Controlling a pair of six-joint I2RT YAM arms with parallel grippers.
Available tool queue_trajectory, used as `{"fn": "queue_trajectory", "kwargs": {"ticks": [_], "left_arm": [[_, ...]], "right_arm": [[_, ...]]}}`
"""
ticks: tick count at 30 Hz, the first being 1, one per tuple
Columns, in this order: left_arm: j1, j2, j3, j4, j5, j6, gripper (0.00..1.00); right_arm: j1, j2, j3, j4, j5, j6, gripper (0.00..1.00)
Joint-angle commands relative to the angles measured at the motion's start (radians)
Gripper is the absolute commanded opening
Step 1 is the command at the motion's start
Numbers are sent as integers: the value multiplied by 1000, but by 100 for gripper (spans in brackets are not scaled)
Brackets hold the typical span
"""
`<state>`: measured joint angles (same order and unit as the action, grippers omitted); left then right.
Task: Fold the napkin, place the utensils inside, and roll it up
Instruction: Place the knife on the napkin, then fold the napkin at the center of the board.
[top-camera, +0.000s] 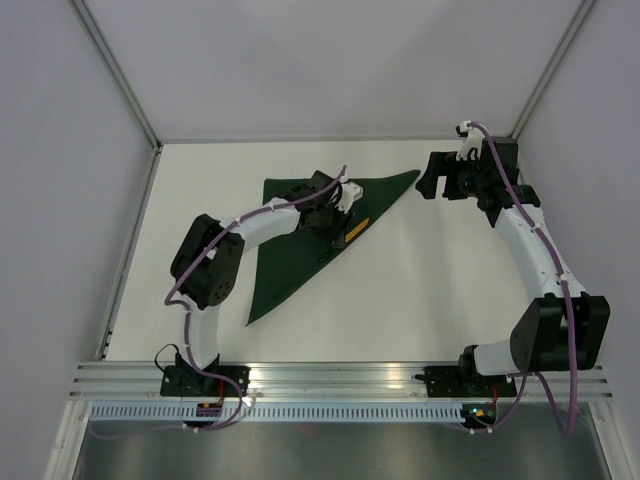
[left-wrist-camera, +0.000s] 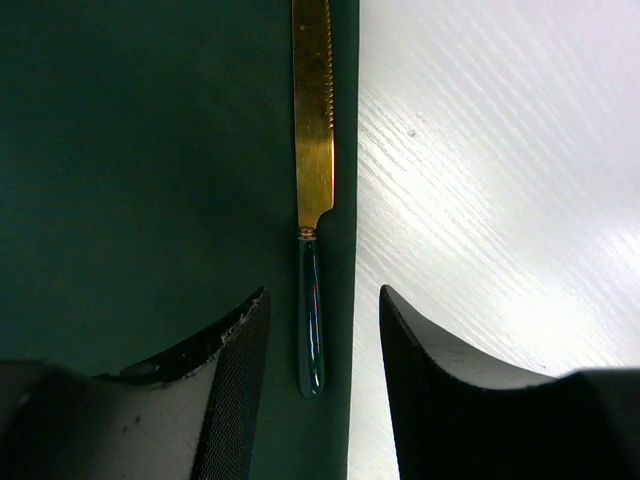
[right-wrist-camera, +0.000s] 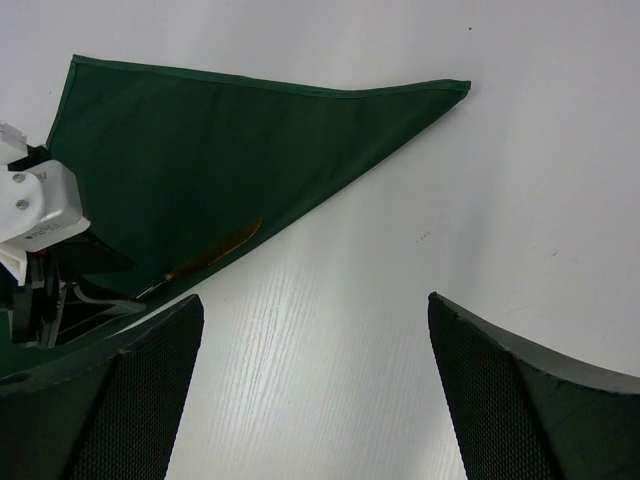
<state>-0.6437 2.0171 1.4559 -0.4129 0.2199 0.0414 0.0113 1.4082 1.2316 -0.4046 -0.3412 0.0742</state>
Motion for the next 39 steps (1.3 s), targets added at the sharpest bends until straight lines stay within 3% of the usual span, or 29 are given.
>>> {"fn": "queue_trajectory", "kwargs": {"ticks": [1,5,9,13,21,23,28,30,35,39], "left_arm": [[-4,-109,43,-1,12,-31,53],[27,-193,63,-12,-55,-103,56],[132,-331,83,-61,-138,-210,57],[231,-483,126,-153,-203,-352,60],[260,-658,291,-322,-267,-386,65],[262,-670,317,-342,-278,-388,65],[262,-702,330,-369,-277,-394,65],[262,-712,327,-380,-269,-393,65],[262,-738,301,-397,-292,-390,65],[262,-750,294,-400,-301,-383,66]], "right_arm": [[9,-8,23,1,-16,7,98],[36,-8,34,7,-30,-2,98],[131,-11,32,13,16,-56,97],[329,-6,19,39,114,-95,96],[786,145,29,124,321,-113,92],[846,182,43,131,364,-111,91],[1050,304,74,148,458,-154,82],[1125,352,94,148,479,-177,74],[1211,431,164,130,487,-188,56],[1269,477,204,128,498,-197,54]]}}
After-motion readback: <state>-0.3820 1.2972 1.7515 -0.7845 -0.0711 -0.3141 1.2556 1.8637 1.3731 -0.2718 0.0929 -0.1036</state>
